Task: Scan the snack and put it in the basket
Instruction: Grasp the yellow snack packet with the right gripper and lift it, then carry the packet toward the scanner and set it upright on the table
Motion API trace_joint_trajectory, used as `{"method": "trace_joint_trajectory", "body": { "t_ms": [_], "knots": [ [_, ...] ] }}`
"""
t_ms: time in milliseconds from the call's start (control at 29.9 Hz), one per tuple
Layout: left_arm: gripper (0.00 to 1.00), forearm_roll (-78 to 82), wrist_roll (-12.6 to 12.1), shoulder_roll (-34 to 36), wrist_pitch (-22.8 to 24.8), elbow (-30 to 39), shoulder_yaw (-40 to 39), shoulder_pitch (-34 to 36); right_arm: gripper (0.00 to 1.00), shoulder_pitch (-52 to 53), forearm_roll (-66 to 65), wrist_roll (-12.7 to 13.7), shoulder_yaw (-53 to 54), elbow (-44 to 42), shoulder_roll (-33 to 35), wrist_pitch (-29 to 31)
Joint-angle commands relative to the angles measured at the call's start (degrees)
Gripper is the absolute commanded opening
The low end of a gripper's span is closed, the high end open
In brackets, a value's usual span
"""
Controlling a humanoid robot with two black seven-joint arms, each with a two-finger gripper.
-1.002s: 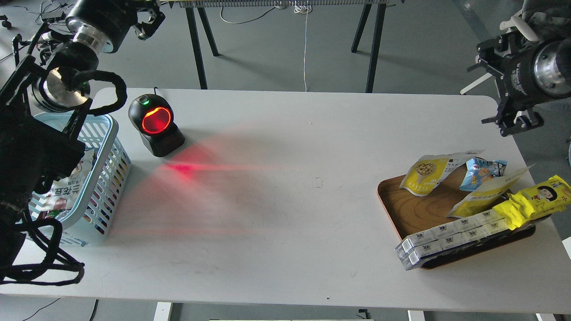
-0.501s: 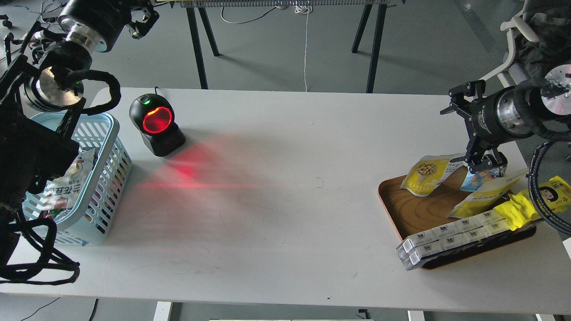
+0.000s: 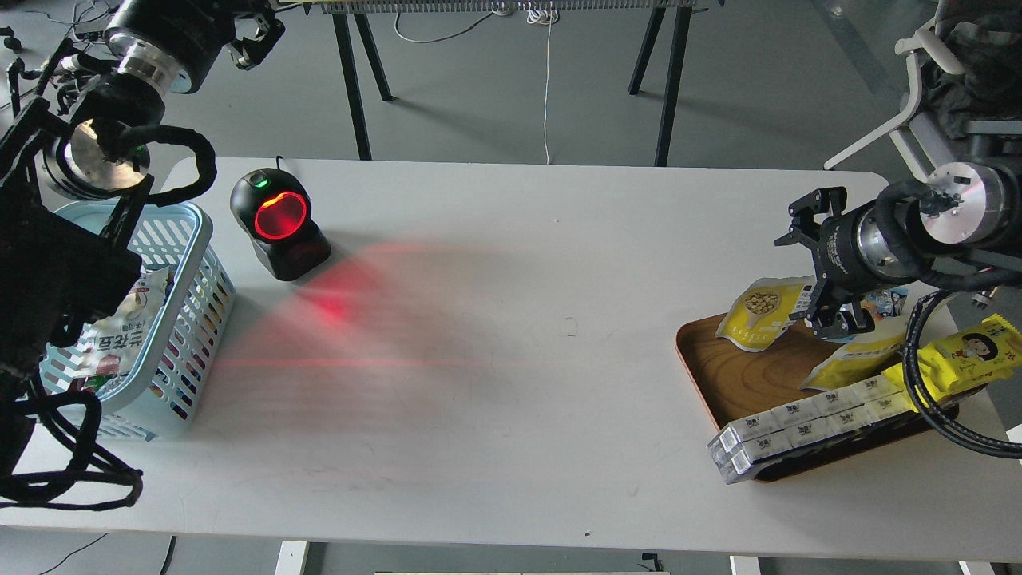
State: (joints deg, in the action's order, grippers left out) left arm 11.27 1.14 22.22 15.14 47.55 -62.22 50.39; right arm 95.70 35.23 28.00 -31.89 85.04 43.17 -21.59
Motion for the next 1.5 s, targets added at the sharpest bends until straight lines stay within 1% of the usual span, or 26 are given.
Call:
{"method": "trace_joint_trajectory", "body": {
  "t_ms": [0,67,134,200,301,601,835,968,1069,1135,1269,1469],
  "knots": [
    [1.0,0.06,0.09,0.02,-0.02,-0.18,0.0,-0.12,0.3,-0.78,-1.4,0.0,0.42,-0.83,-0.98,-1.0],
    [1.0,0.06,0.09,-0.07,-0.02,-0.18,0.0,-0.03,0.25,-1.3,-1.57,0.0,0.51,-2.06,-1.68,-1.97],
    [1.0,0.06,0.09,-0.07,-0.02,-0.18,0.0,-0.12,0.24,-1.39,-1.66,0.0,0.51,-2.33,-1.77,-2.14],
    [1.0,0.06,0.09,-0.07,-0.02,-0.18,0.0,-0.12,0.13,-1.48,-1.75,0.0,0.51,-2.33,-1.69,-2.06],
    [1.0,0.06,0.09,-0.07,-0.02,-0.35,0.0,-0.12,0.01,-1.48,-1.84,0.0,0.51,-2.16,-1.69,-1.88],
    [1.0,0.15,0.09,-0.07,-0.19,-0.53,0.0,-0.12,0.0,-1.13,-2.45,0.0,3.14,-1.28,-1.6,-3.64],
    [1.0,0.15,0.09,-0.07,-0.28,-0.53,0.08,-0.12,0.0,1.24,-2.45,0.0,5.96,1.71,-0.63,-4.69],
    [1.0,0.15,0.09,-0.07,-0.37,-0.53,0.08,-0.12,0.0,3.0,-2.36,0.0,6.57,1.27,-1.33,-4.96],
    [1.0,0.06,0.09,-0.07,-0.46,-0.53,0.08,-0.03,0.0,3.7,-2.28,0.0,9.64,1.01,-2.38,-5.48],
    [1.0,0.06,0.09,-0.07,-0.46,-0.53,0.17,-0.03,0.0,3.79,-2.36,0.0,10.96,-0.13,-3.96,-6.41],
    [1.0,0.15,0.09,-0.07,-0.55,-0.53,0.17,-0.03,0.0,3.44,-2.28,0.0,12.2,-6.01,-12.74,-6.41],
    [1.0,0.15,0.0,0.02,-0.55,-0.53,0.17,-0.03,0.0,1.51,-2.28,0.0,14.3,-11.38,-22.33,-6.41]
  ]
}}
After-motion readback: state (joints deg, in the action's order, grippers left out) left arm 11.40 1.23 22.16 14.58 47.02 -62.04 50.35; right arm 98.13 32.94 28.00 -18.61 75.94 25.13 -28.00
